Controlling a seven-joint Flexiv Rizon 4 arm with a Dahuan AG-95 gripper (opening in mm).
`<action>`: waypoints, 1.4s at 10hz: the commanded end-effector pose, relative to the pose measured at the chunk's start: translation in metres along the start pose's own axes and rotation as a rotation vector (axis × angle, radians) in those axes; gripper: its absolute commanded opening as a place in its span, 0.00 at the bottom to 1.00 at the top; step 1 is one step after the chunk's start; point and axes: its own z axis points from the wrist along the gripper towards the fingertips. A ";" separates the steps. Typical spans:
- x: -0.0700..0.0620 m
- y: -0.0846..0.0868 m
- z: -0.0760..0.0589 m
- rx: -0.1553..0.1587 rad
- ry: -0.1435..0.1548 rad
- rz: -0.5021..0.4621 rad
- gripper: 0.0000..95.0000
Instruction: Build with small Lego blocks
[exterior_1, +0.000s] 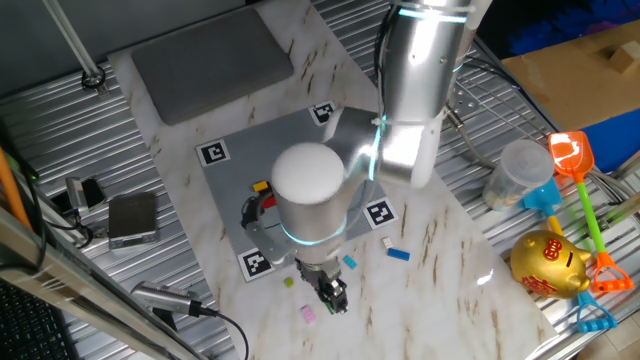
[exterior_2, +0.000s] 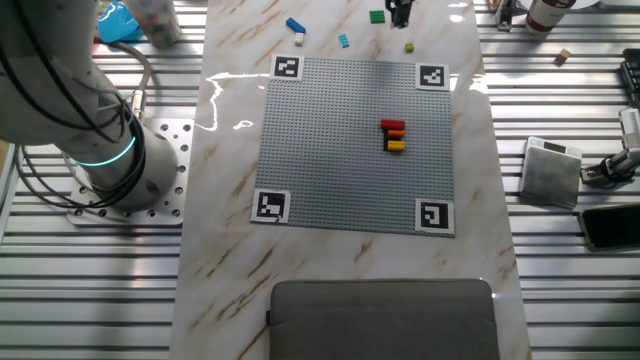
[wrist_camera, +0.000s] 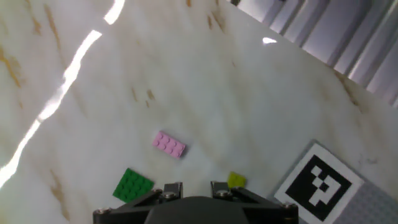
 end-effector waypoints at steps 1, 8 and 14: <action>0.004 0.000 0.003 0.146 0.017 -0.026 1.00; 0.006 0.004 0.013 0.150 0.017 -0.058 0.80; 0.009 0.005 0.014 0.125 0.013 -0.046 0.80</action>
